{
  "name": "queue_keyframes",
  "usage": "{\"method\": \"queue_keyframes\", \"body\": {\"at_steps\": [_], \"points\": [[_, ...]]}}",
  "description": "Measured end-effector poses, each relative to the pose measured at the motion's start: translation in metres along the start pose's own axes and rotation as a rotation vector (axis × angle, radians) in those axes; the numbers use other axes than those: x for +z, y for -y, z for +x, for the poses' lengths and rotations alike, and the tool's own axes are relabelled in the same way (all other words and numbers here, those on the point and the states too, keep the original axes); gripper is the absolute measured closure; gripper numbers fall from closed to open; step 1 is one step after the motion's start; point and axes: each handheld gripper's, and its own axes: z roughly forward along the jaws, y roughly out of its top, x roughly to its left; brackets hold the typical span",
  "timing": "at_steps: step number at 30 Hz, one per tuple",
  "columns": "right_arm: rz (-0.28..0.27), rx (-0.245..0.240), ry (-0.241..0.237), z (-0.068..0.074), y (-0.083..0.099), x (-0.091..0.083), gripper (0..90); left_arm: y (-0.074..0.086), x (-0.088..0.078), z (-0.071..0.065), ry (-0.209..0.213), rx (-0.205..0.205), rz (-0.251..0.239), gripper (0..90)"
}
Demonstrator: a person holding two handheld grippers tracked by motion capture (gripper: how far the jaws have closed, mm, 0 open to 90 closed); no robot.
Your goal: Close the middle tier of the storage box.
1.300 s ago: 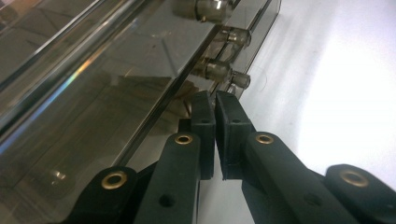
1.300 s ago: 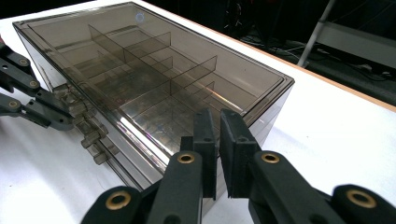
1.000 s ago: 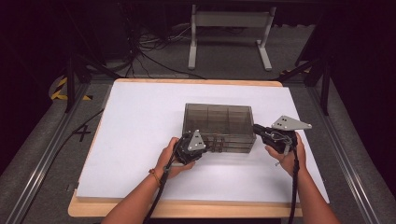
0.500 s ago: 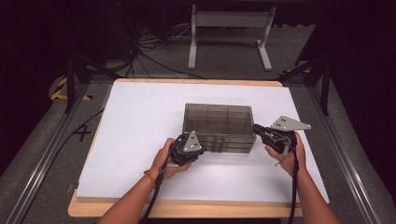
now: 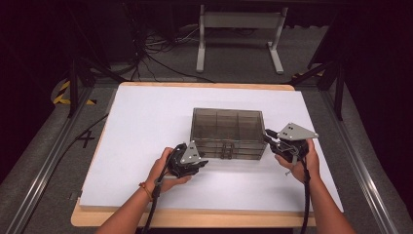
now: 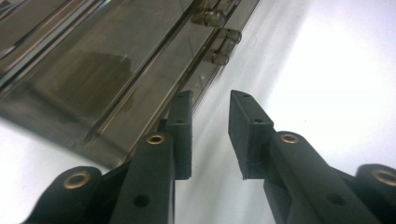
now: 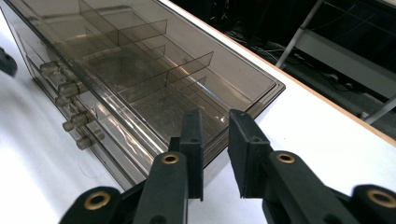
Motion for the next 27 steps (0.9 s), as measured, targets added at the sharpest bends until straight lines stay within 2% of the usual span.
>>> {"method": "queue_keyframes", "body": {"at_steps": [5,7,10,18,27], "points": [[0.018,-0.029,-0.004,0.003,-0.003,-0.003,70.6,0.008,-0.012,0.002,-0.017,-0.001,0.016,65.9],[0.02,-0.036,-0.003,0.004,-0.004,-0.003,70.6,0.008,-0.012,0.002,-0.017,-0.001,0.016,64.2],[0.029,-0.04,0.003,0.005,-0.006,-0.004,65.2,0.016,-0.021,0.003,-0.045,-0.004,0.026,60.3],[0.037,-0.051,0.014,0.004,-0.008,-0.011,60.2,0.026,-0.038,0.005,-0.087,-0.008,0.043,50.0],[0.039,-0.054,0.021,0.004,0.001,-0.027,51.0,0.041,-0.053,0.008,-0.148,-0.022,0.062,37.0]]}}
